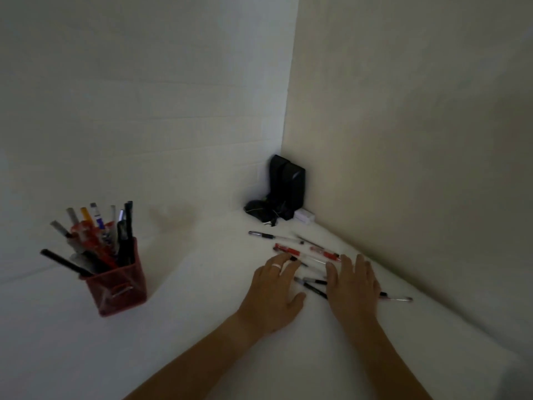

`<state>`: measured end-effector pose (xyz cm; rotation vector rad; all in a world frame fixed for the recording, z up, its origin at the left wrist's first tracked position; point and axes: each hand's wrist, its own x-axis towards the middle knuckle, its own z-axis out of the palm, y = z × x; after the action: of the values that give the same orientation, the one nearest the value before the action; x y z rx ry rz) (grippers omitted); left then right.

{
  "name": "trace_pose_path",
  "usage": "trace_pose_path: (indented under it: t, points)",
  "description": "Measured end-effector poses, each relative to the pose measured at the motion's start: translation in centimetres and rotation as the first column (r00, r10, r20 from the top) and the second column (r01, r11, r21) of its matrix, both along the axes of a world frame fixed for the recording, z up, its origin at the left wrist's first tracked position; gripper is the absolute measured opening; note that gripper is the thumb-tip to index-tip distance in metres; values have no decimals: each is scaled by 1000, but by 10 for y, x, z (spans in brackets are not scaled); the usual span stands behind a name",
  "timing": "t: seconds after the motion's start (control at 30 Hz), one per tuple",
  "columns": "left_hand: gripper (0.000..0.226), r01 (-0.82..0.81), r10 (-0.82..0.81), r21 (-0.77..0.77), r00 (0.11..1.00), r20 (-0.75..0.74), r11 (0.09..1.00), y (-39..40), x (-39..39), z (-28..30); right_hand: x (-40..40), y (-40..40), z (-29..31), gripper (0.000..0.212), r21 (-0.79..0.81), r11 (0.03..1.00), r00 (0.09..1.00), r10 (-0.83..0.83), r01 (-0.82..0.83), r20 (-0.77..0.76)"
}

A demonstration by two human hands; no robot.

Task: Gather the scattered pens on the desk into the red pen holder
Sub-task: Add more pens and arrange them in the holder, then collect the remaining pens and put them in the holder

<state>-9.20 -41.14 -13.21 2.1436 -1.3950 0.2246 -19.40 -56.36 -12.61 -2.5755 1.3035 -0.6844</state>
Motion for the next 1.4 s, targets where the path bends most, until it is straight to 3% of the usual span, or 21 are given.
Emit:
trace_pose_path:
  t: [0.17, 0.27, 0.47, 0.6, 0.73, 0.97, 1.17, 1.3, 1.4]
  points:
    - [57, 105, -106, 13, 992, 69, 994, -29, -9, -9, -5, -2, -11, 25, -42, 994, 980, 108, -102, 169]
    - [45, 105, -105, 3, 992, 70, 994, -34, -12, -4, 0, 4, -10, 12, -40, 991, 978, 132, -127, 164]
    - [25, 66, -67, 17, 995, 68, 998, -34, -4, 4, -3, 9, -8, 10, -13, 967, 939, 252, -256, 234]
    - [28, 61, -67, 75, 995, 79, 995, -28, 2, 6, -13, -3, -5, 9, -40, 967, 924, 253, -253, 287]
    - [17, 41, -50, 105, 995, 85, 994, -17, 9, 11, -20, -5, -3, 15, 34, 943, 930, 322, -332, 176]
    - [8, -45, 26, 182, 994, 107, 982, 15, 25, 19, -33, -12, 3, 27, 110, 938, 933, 304, -328, 191]
    - [12, -43, 27, 140, 993, 119, 989, 49, 33, 22, -47, -26, 8, 36, 159, 884, 898, 424, -439, 120]
    - [24, -5, -9, 110, 993, 122, 994, 67, 43, 22, -44, -31, 11, 21, 124, 894, 901, 433, -430, 7]
    - [22, -49, 34, 92, 987, 156, 995, 82, 43, 31, -42, -24, 20, 36, 149, 893, 895, 439, -425, -82]
